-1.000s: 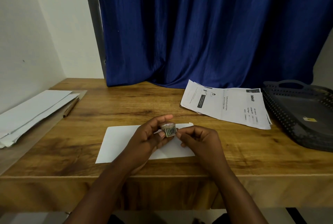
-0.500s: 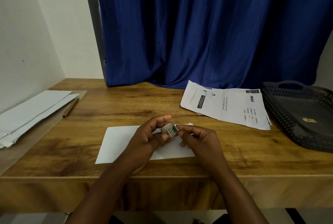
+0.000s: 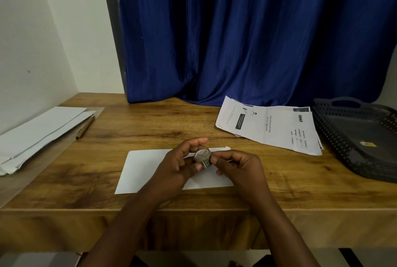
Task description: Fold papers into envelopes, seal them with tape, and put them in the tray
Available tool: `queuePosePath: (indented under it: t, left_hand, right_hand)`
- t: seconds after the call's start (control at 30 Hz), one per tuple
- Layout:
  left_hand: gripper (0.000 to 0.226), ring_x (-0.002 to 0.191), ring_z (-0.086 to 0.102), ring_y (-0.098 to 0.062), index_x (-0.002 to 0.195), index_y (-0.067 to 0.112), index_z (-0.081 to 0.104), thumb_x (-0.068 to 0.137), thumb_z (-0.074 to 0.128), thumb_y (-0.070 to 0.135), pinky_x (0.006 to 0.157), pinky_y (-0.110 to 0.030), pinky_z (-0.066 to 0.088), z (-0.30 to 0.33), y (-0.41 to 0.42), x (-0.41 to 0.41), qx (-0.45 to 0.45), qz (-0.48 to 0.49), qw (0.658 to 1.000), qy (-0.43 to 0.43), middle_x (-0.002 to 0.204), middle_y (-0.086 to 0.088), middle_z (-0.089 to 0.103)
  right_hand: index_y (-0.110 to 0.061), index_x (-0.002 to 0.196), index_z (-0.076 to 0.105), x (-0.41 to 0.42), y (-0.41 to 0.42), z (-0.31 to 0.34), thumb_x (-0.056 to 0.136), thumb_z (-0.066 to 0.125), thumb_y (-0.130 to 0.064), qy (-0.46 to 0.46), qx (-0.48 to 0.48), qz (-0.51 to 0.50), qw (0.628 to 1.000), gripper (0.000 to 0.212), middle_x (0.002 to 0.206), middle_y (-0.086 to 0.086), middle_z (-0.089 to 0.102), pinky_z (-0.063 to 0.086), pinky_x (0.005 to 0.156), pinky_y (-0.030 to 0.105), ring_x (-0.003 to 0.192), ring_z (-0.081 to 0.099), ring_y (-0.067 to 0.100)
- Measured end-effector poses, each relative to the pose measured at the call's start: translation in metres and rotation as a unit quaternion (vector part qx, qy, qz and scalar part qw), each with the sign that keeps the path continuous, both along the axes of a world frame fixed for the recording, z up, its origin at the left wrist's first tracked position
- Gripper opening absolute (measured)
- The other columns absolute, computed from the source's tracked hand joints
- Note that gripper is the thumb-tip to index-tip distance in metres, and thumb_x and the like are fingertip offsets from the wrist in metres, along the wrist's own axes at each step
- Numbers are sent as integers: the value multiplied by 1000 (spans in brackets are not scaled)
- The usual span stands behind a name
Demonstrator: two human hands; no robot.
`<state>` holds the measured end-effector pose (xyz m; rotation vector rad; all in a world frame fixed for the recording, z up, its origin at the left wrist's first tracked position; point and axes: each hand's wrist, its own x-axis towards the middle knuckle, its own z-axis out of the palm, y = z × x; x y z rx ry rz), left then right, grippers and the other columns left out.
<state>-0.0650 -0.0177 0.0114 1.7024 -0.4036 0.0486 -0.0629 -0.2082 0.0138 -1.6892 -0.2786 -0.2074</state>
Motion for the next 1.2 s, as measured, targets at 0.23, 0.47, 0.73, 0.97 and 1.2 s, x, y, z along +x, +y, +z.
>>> queuePosePath:
  t: [0.23,0.47,0.73,0.97,1.2]
  left_hand:
    - [57,120,63,-9,134,31,57,93,62,-8,96,-22,52,0,-2,0,14,5,1000,-4,128,8,67]
    - [51,120,63,-9,132,35,60,93,67,2,103,-31,53,-1,-2,1,0,35,999,3,131,8,64]
    - [46,117,66,-14,129,34,63,93,68,7,104,-42,53,-4,-3,3,-19,63,998,17,127,12,67]
    - [46,119,65,-20,131,29,61,96,63,0,103,-46,54,-9,-2,6,-56,59,996,22,128,2,66]
    - [51,120,66,-24,132,23,61,84,79,18,103,-48,52,13,20,1,-128,102,987,2,127,-2,70]
  right_hand:
    - [-12,88,77,2,0,-2,90,70,-7,-4,-11,-16,1000,8,74,-3,75,50,60,16,60,66,8]
    - [-13,88,75,0,-3,1,91,69,-9,-2,34,-17,999,8,72,2,74,48,56,17,59,65,11]
    - [-11,90,74,-5,-3,6,94,65,-10,14,58,-15,998,10,72,10,74,48,57,19,62,65,14]
    - [-17,89,76,-6,-4,8,93,66,-13,30,69,-50,996,11,74,8,75,51,59,23,63,66,15]
    - [-20,86,76,-4,0,5,93,67,-15,48,22,-71,996,13,76,0,76,53,65,24,73,70,16]
